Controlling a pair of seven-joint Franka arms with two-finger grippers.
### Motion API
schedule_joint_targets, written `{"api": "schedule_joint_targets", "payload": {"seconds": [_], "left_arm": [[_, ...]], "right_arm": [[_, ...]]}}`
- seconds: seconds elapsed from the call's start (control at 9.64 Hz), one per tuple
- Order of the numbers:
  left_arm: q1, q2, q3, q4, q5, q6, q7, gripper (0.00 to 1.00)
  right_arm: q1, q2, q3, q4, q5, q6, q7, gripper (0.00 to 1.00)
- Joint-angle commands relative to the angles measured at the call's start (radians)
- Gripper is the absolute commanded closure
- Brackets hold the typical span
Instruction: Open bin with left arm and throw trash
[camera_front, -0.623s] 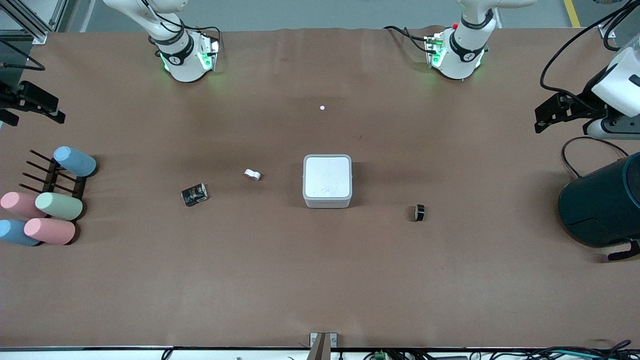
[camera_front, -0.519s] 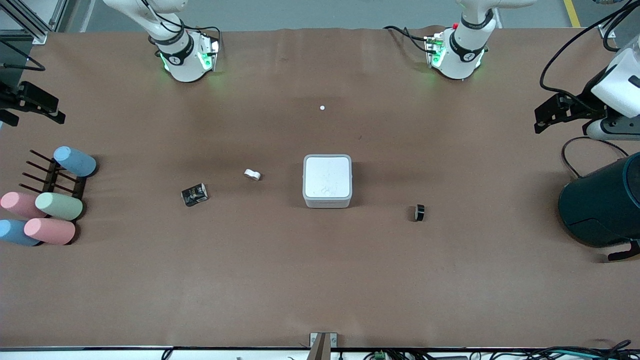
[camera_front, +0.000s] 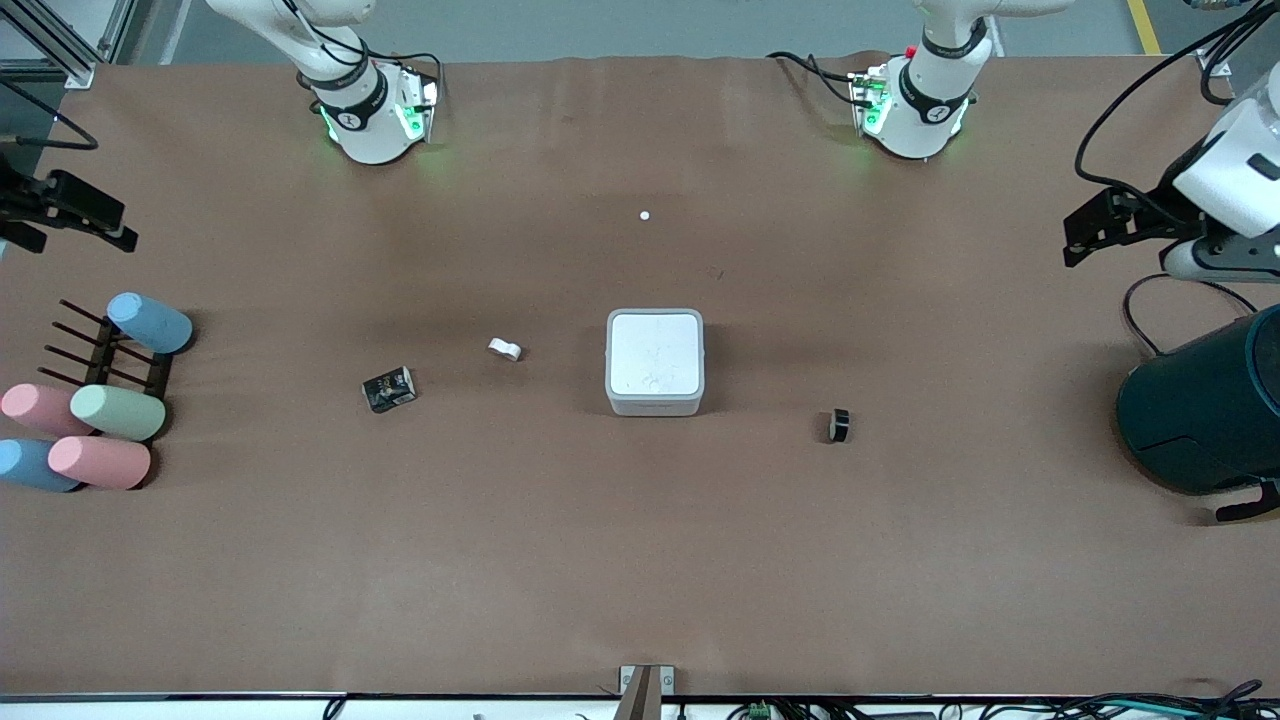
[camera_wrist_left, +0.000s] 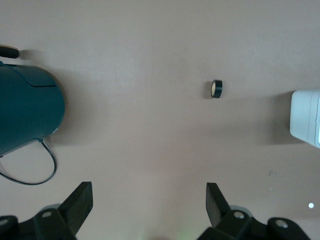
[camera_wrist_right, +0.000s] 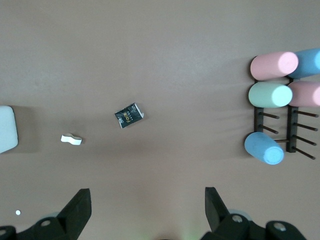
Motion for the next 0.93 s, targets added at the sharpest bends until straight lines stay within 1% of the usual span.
{"api": "schedule_joint_targets", "payload": {"seconds": [0.0, 0.1, 0.21, 0.31, 0.42, 0.52, 0.62, 0.73, 0.83], "left_arm": [[-0.033, 0.073, -0.043, 0.016, -0.006, -0.030, 0.002, 0.06], [-0.049, 0.120, -0.087, 0.021, -0.028, -0.022, -0.009, 0.34], [-0.081, 0.186, -0.129, 0.027, -0.038, 0.032, -0.036, 0.58], [-0.133, 0.252, -0.146, 0.029, -0.037, 0.133, -0.082, 0.74], [-0.201, 0.318, -0.146, 0.032, -0.035, 0.224, -0.116, 0.84], [-0.268, 0.381, -0.146, 0.033, -0.037, 0.322, -0.154, 0.91], [-0.324, 0.432, -0.146, 0.035, -0.037, 0.419, -0.238, 0.99], [-0.365, 0.484, -0.146, 0.036, -0.032, 0.529, -0.310, 1.00], [-0.404, 0.526, -0.145, 0.036, -0.029, 0.629, -0.329, 1.00]], "right_arm": [[0.033, -0.012, 0.007, -0.179, 0.027, 0.150, 0.092, 0.00], [0.045, -0.012, 0.008, -0.262, 0.044, 0.241, 0.101, 0.00], [0.069, -0.009, 0.007, -0.338, 0.045, 0.327, 0.152, 0.00], [0.091, 0.008, 0.007, -0.420, 0.045, 0.420, 0.201, 0.01], [0.117, 0.025, 0.007, -0.524, 0.045, 0.555, 0.257, 0.01], [0.120, 0.038, 0.007, -0.625, 0.045, 0.681, 0.294, 0.01], [0.135, 0.075, 0.007, -0.697, 0.045, 0.803, 0.394, 0.00], [0.155, 0.132, 0.007, -0.718, 0.045, 0.871, 0.463, 0.00], [0.171, 0.191, 0.007, -0.720, 0.045, 0.915, 0.533, 0.00]]}}
